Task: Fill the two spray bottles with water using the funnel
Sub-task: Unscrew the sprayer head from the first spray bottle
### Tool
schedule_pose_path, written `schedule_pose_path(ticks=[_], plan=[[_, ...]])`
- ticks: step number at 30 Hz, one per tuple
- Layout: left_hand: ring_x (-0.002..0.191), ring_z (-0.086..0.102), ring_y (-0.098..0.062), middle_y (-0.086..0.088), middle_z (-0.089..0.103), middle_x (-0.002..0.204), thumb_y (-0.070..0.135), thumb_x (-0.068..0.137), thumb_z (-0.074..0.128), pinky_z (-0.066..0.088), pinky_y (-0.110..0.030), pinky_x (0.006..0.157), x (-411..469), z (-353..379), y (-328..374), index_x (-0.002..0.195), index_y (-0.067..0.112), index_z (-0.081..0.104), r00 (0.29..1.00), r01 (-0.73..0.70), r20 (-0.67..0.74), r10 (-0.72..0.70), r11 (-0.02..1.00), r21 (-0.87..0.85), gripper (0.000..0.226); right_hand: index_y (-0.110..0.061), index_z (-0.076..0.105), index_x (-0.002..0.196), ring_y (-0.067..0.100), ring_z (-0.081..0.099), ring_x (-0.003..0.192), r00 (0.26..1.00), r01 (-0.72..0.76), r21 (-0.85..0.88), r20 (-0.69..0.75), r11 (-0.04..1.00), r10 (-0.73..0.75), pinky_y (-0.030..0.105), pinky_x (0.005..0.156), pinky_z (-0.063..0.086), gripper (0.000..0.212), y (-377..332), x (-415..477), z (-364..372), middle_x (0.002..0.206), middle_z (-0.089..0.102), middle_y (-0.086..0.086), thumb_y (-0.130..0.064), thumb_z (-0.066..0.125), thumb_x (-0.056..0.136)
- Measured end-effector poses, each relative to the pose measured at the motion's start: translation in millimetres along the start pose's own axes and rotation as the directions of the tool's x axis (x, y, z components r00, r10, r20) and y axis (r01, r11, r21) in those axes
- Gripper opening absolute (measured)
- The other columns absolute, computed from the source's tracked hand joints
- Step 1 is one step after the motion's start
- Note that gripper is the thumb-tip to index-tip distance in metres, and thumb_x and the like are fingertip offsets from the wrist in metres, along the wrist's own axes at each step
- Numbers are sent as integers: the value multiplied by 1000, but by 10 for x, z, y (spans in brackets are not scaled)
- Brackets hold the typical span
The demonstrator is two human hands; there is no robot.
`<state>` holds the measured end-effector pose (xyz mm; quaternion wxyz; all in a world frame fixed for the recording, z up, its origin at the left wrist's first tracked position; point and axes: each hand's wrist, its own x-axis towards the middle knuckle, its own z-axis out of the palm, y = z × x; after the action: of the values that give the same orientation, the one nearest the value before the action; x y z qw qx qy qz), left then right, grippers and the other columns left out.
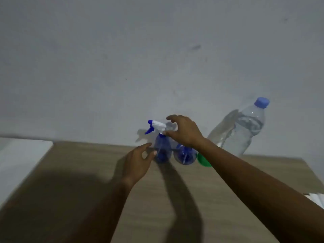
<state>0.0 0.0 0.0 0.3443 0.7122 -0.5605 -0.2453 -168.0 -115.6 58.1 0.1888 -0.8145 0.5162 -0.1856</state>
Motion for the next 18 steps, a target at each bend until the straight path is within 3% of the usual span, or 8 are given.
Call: schedule_pose_path(ticks=[5, 9, 11, 13, 15, 16, 18], plan=[[134, 51, -21, -1, 50, 151, 39, 101, 54, 39, -21, 91, 349, 132, -86, 154, 24, 37, 983, 79, 177, -47, 981, -180, 57, -21, 68, 119, 22, 63, 94, 995, 0, -176, 98, 984, 17, 33, 77, 47, 44, -73, 287, 176, 107, 70, 1, -40, 80, 81], [131, 50, -16, 0, 51, 148, 34, 104, 48, 38, 5, 64, 372, 123, -143, 156, 24, 30, 968, 58, 250, 1, 972, -226, 56, -18, 71, 112, 22, 58, 89, 995, 56, -253, 92, 966, -34, 31, 74, 33, 34, -122, 259, 176, 95, 67, 2, -39, 77, 85], [124, 49, -7, 6, 56, 138, 29, 104, 51, 36, 9, 67, 290, 107, -188, 152, 24, 38, 970, 21, 239, 47, 961, -275, 50, -19, 71, 110, 20, 52, 89, 993, 108, -257, 69, 960, -93, 31, 75, 31, 32, -177, 131, 152, 95, 68, 3, -39, 75, 86], [125, 54, -5, 17, 58, 130, 26, 101, 57, 44, 2, 81, 154, 114, -279, 147, 30, 45, 974, 8, 212, 74, 932, -362, 48, -18, 73, 107, 19, 51, 88, 990, 138, -204, 40, 969, -132, 31, 72, 32, 28, -251, -88, 123, 91, 68, 1, -35, 76, 85], [127, 58, -8, 16, 64, 131, 28, 98, 63, 53, -26, 101, -25, 164, -416, 143, 32, 52, 980, 15, 187, 66, 914, -405, 46, -19, 74, 103, 17, 52, 88, 989, 145, -132, 44, 981, -141, 32, 70, 36, 26, -297, -344, 113, 91, 70, -1, -33, 79, 82], [127, 59, -8, 14, 65, 132, 30, 96, 65, 52, -38, 105, -129, 205, -497, 142, 30, 54, 980, 0, 181, 82, 911, -414, 47, -18, 74, 102, 15, 54, 87, 989, 142, -102, 62, 985, -136, 32, 70, 39, 25, -297, -467, 121, 92, 71, -3, -33, 79, 81], [126, 60, -8, 12, 66, 133, 32, 93, 69, 51, -48, 105, -368, 254, -553, 142, 26, 56, 981, 7, 176, 76, 903, -429, 51, -17, 73, 100, 8, 59, 81, 988, 124, -24, 98, 992, -121, 26, 69, 44, 24, -278, -723, 161, 90, 70, -8, -30, 80, 81]])
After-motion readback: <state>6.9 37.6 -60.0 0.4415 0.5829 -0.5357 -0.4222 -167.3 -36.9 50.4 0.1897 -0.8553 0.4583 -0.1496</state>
